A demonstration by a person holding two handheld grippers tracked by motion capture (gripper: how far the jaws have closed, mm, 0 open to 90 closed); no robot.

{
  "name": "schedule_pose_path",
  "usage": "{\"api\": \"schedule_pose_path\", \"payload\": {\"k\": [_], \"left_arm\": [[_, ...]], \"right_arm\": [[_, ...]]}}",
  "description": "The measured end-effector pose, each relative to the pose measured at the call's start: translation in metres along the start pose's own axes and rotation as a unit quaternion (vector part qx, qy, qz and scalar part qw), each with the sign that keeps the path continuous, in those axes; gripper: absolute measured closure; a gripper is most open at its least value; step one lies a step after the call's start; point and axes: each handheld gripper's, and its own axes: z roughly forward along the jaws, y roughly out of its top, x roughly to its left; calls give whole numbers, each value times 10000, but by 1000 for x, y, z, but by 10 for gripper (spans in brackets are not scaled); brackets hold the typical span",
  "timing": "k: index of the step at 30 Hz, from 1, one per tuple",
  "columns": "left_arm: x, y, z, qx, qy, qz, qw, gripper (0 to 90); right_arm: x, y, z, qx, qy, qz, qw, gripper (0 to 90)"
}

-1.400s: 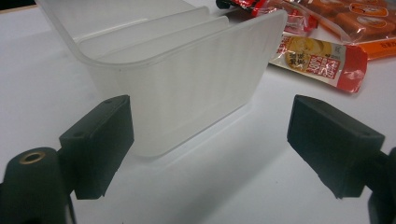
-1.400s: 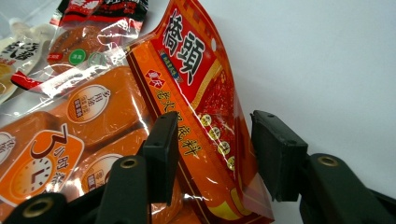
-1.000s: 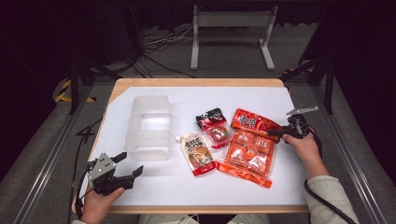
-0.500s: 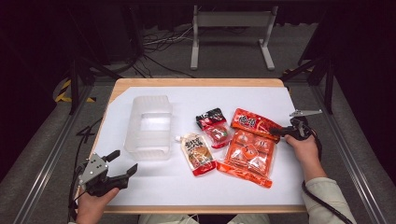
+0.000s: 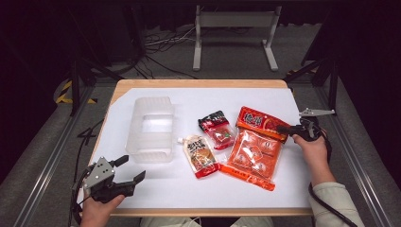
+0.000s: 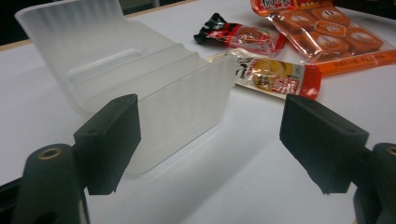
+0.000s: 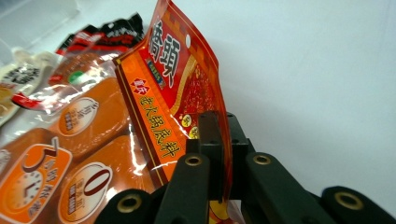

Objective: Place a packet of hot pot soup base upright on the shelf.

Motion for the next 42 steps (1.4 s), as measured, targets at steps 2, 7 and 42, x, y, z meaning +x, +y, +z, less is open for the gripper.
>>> {"api": "schedule_pose_path", "payload": {"k": [2, 7, 42], "left_arm": [[-2, 2, 1, -26, -71, 5, 10000, 202], [-5, 4, 6, -163, -304, -69, 9994, 196], [-48, 19, 84, 128, -1339, -123, 9908, 116]], "right_arm": [[2, 4, -7, -51, -7, -42, 10000, 900], [9, 11, -20, -204, 44, -100, 9997, 900], [98, 58, -113, -1308, 698, -1006, 9838, 900]]}}
